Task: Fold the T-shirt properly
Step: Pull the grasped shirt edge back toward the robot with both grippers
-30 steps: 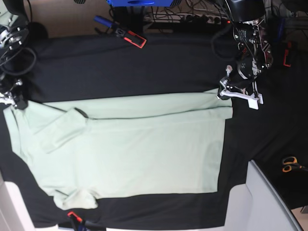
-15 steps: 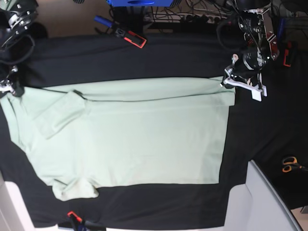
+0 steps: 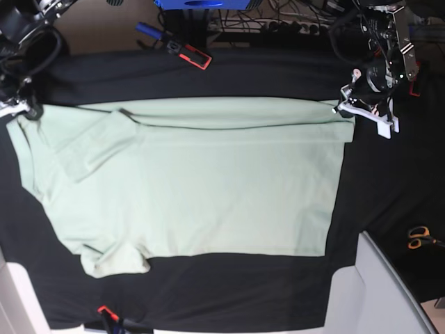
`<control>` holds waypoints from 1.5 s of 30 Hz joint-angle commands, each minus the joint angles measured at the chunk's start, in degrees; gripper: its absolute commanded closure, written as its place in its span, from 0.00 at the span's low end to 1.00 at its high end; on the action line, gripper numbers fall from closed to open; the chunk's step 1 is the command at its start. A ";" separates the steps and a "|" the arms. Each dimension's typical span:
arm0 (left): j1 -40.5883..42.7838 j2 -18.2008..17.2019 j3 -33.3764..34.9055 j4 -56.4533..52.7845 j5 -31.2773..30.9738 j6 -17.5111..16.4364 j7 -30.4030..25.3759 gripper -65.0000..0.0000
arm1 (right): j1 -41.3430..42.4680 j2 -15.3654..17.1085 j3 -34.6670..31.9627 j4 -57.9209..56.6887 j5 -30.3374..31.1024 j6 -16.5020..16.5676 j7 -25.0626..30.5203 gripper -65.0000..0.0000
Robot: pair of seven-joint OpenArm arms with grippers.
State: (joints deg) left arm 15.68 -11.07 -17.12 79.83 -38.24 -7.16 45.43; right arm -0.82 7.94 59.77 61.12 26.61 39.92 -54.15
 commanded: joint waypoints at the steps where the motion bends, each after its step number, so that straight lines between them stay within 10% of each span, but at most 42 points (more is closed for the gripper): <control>1: 0.19 -1.28 -0.50 1.53 0.39 0.78 -1.17 1.00 | -0.54 0.71 0.50 1.95 0.51 -0.14 1.36 1.00; 11: 3.26 -3.13 -0.50 5.40 0.39 0.78 1.74 1.00 | -6.43 -4.56 0.50 10.92 0.51 -0.14 -0.31 1.00; 36: 6.69 -3.30 -0.59 5.40 0.92 0.78 1.65 1.00 | -10.21 -4.82 0.58 12.86 0.60 -0.14 -1.98 0.88; 41: 6.96 -4.01 -1.20 5.40 0.92 0.87 1.74 0.67 | -10.30 -5.97 2.43 14.26 0.60 -0.14 -4.00 0.46; 45: 8.19 -5.33 -1.29 6.80 0.92 0.87 1.74 0.45 | -10.30 -7.64 4.45 20.06 0.60 -0.14 -5.85 0.43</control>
State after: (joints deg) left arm 23.88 -15.59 -18.02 85.49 -36.88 -6.15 48.01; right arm -11.57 -0.62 63.92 79.72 26.33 39.42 -60.84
